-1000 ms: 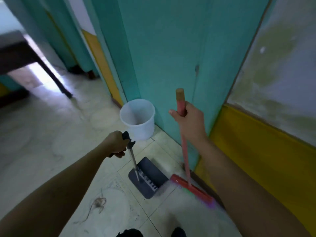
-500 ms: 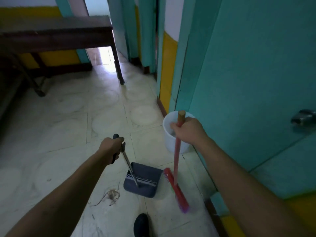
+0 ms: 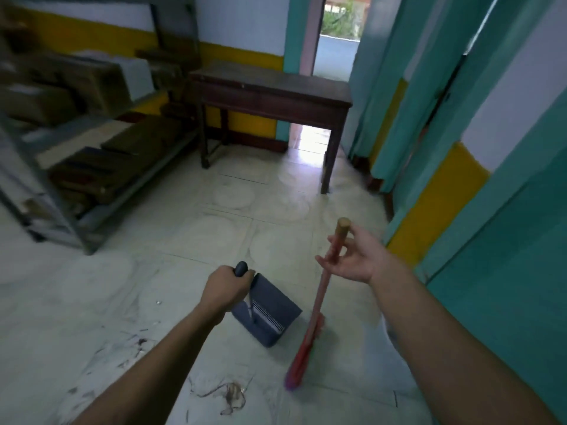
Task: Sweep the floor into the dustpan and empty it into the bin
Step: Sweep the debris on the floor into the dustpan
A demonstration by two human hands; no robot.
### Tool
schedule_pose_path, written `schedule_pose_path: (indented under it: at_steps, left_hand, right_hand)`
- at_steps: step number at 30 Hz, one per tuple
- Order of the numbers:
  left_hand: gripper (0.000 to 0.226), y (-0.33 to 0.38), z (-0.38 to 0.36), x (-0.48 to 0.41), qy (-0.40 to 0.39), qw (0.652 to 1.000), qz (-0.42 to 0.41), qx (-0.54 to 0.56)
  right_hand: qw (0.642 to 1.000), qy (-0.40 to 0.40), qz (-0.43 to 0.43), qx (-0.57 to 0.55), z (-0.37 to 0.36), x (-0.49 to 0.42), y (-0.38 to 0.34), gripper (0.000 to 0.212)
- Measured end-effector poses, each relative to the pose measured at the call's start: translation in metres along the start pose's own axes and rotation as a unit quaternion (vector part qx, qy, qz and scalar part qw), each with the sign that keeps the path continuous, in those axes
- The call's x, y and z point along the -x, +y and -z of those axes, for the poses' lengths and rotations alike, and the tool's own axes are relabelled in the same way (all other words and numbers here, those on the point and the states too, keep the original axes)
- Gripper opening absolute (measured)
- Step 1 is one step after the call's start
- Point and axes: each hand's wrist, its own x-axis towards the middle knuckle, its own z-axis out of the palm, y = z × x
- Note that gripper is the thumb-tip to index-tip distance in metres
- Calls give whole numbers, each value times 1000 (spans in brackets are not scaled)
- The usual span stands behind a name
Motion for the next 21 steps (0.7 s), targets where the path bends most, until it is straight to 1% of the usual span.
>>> schedule_pose_path:
  at_steps: [1,3,7,9,12,14,16,17,19,20,21]
  left_hand:
    - [36,0,4,-5,13,1000,4,-1]
    - [37,-1,13,-19,49,999,16,-4]
    - [44,-6,26,-50,133,989,57,34]
    - [41,-7,32,-73,166,982,79,41]
    - [38,-6,36,-110,203,973,110,28]
    - [39,-4,35,-137,230,964,130,34]
    - [38,2,32,-161,256,954,154,34]
    - [38,3,33,-167,264,950,162,29]
    - [38,16,34,-197,293,937,190,27]
    - [38,22,38,-204,308,929,203,26]
    - [40,27,44,-214,327,920,215,27]
  right_hand:
    - [1000,11,-14,22,-14,-13,-1,26]
    - [997,-11,-58,52,-40,-36,0,21]
    - [988,-91,-105,63,-72,-81,5,21]
    - [979,-133,-134,82,-84,-120,2,16]
    - [971,-135,-165,105,-91,-187,-10,32]
    - [964,-147,-172,137,-94,-223,-24,28]
    - [949,-184,-188,176,-101,-245,-45,23]
    - [938,-209,-192,198,-104,-251,-54,18]
    - [911,-259,-225,228,-118,-279,-93,5]
    - [900,-282,-227,241,-126,-289,-109,8]
    - [886,-307,-226,261,-137,-303,-126,18]
